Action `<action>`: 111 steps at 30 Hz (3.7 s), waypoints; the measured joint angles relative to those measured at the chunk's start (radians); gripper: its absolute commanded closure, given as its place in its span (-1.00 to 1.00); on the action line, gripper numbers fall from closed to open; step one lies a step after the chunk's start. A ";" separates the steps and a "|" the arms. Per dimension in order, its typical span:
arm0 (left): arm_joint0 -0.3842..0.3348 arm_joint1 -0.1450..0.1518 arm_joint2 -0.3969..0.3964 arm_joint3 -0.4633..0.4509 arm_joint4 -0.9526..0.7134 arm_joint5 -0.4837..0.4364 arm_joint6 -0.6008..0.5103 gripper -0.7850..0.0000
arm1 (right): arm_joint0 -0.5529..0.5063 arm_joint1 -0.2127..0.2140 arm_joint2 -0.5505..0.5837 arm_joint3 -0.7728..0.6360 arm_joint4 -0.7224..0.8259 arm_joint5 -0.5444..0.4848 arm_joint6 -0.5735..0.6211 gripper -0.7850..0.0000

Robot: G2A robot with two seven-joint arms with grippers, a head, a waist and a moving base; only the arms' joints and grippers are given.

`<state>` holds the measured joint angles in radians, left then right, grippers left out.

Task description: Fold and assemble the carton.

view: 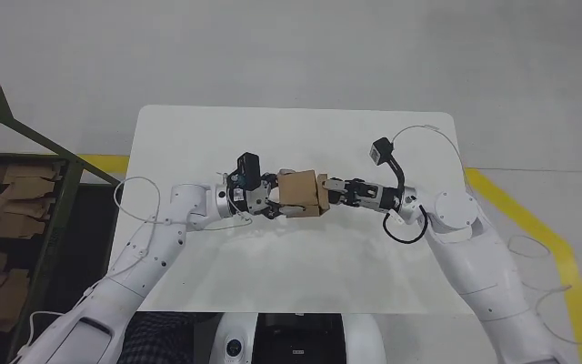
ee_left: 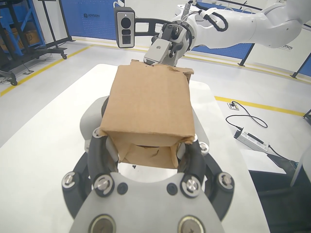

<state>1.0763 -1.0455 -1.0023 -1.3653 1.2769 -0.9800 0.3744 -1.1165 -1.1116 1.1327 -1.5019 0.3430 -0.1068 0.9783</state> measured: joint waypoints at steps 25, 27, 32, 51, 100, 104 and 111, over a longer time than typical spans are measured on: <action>0.018 -0.002 -0.001 -0.050 0.081 0.039 -0.012 0.04 | 0.010 0.001 -0.016 -0.036 -0.060 0.046 -0.034 0.47; 0.017 -0.003 0.000 -0.049 0.083 0.044 -0.015 0.04 | 0.009 0.001 -0.016 -0.040 -0.061 0.046 -0.037 0.42; 0.010 -0.005 0.000 -0.031 0.075 0.046 -0.017 0.02 | -0.001 0.003 -0.004 -0.049 -0.052 0.036 -0.045 0.40; 0.005 -0.011 -0.021 0.008 0.004 0.047 -0.007 0.06 | -0.046 0.013 0.023 -0.081 -0.045 0.023 -0.024 0.60; 0.025 -0.020 -0.021 -0.044 0.063 0.071 -0.020 0.07 | -0.017 0.006 -0.007 -0.084 -0.061 0.044 -0.082 1.00; 0.023 -0.021 -0.019 -0.045 0.067 0.071 -0.021 0.08 | -0.011 0.005 -0.012 -0.084 -0.064 0.050 -0.086 0.97; 0.020 -0.022 -0.022 -0.032 0.056 0.068 -0.020 0.07 | -0.015 0.005 -0.008 -0.087 -0.052 0.038 -0.079 0.45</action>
<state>1.0964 -1.0677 -1.0241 -1.3970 1.3328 -0.9121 0.3547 -1.1318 -1.1067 1.1251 -1.5885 0.2911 -0.0686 0.8993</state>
